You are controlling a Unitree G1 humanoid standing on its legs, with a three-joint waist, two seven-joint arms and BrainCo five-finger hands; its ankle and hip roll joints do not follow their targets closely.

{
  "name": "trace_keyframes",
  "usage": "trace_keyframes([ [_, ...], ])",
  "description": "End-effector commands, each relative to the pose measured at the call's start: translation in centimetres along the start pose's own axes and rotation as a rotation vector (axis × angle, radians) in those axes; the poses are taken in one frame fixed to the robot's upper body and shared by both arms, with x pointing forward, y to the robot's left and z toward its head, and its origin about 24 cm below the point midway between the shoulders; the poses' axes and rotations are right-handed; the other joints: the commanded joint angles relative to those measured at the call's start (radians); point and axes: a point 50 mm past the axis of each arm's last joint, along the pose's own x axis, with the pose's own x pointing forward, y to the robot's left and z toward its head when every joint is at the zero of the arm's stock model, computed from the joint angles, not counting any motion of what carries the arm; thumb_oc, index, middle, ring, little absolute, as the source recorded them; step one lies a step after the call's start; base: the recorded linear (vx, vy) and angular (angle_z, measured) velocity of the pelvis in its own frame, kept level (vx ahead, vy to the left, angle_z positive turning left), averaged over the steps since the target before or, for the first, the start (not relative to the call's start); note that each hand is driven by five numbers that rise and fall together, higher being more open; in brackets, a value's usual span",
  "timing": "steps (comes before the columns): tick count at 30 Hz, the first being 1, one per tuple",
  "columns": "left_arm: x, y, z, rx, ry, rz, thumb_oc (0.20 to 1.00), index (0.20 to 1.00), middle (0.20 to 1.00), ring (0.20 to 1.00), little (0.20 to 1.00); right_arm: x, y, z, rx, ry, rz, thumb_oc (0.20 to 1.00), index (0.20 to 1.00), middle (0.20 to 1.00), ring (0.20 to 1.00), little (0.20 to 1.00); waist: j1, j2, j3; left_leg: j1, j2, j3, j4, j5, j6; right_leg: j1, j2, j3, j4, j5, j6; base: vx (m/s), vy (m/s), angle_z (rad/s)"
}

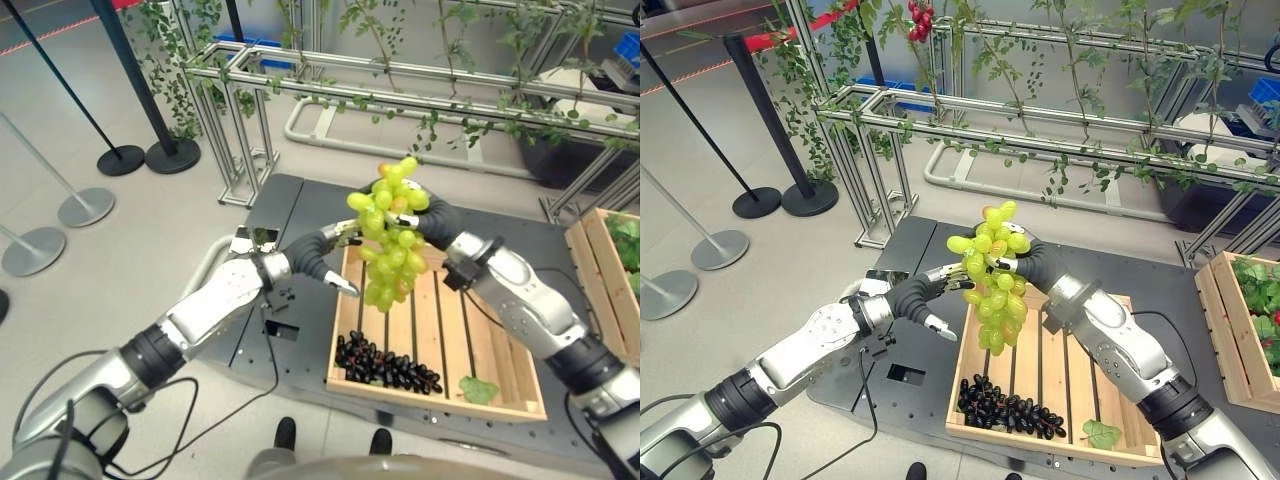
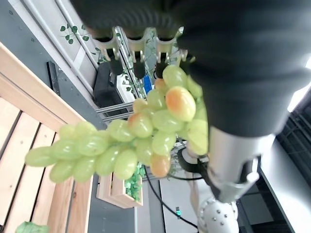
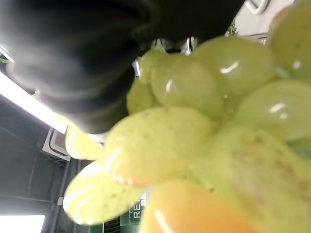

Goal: Pick up the fruits from the basket on one side to the basket on the other side

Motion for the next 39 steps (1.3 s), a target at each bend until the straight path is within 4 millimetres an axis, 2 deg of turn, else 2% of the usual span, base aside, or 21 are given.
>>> trace_keyframes([
  [1,1.6,0.9,1.9,0.049,-0.055,-0.048,1.000,1.000,1.000,1.000,1.000,3.2,1.7,5.5,-0.114,-0.224,0.129,0.200,0.200,0.200,0.200,0.200,0.003,-0.056,-0.024,-0.001,-0.036,0.013,0.078,-0.096,0.028,-0.014,-0.059,0.040,0.117,-0.059,0.094,0.02,0.005,-0.08],
  [5,1.7,0.7,2.2,0.039,-0.065,-0.061,1.000,1.000,1.000,1.000,1.000,3.8,1.9,5.5,-0.097,-0.240,0.128,0.200,0.200,0.200,0.200,0.200,0.004,-0.058,-0.025,0.000,-0.036,0.016,0.081,-0.099,0.030,-0.012,-0.058,0.046,0.115,-0.058,0.093,0.00,0.001,-0.02],
  [12,2.8,-0.2,1.8,-0.015,-0.093,-0.049,1.000,1.000,1.000,1.000,1.000,4.6,4.1,4.1,-0.012,-0.250,0.186,0.200,0.200,0.200,0.200,0.200,0.005,-0.058,-0.024,0.000,-0.036,0.014,0.079,-0.100,0.032,-0.012,-0.057,0.044,0.115,-0.063,0.091,0.00,0.000,0.00],
  [19,3.3,-1.0,1.6,-0.053,-0.089,-0.080,1.000,1.000,1.000,1.000,1.000,5.4,5.5,3.7,-0.025,-0.228,0.245,0.200,0.200,0.200,0.200,0.200,0.007,-0.057,-0.024,0.004,-0.033,0.015,0.074,-0.098,0.032,-0.008,-0.055,0.045,0.112,-0.063,0.089,0.00,0.000,0.00],
  [29,4.3,-2.7,-0.2,-0.232,-0.058,-0.084,1.000,1.000,1.000,1.000,1.000,6.4,7.2,5.3,-0.056,-0.301,0.297,0.200,0.200,0.200,0.200,0.200,0.006,-0.060,-0.028,0.009,-0.033,0.010,0.069,-0.095,0.033,-0.005,-0.055,0.040,0.111,-0.062,0.088,0.00,0.000,0.00],
  [35,4.2,-2.8,-0.8,-0.243,-0.038,-0.066,1.000,1.000,1.000,1.000,1.000,6.4,7.3,5.7,-0.076,-0.317,0.295,0.200,0.200,0.200,0.200,0.200,0.006,-0.061,-0.033,0.011,-0.032,0.007,0.065,-0.095,0.032,-0.003,-0.055,0.035,0.113,-0.064,0.087,0.00,0.000,0.00],
  [39,3.6,-2.6,-1.6,-0.231,-0.001,-0.061,1.000,1.000,1.000,1.000,1.000,6.2,6.5,6.2,-0.075,-0.338,0.259,0.200,0.200,0.200,0.200,0.200,0.007,-0.062,-0.038,0.013,-0.031,0.007,0.062,-0.094,0.031,-0.002,-0.055,0.032,0.112,-0.064,0.086,0.00,0.000,0.00],
])
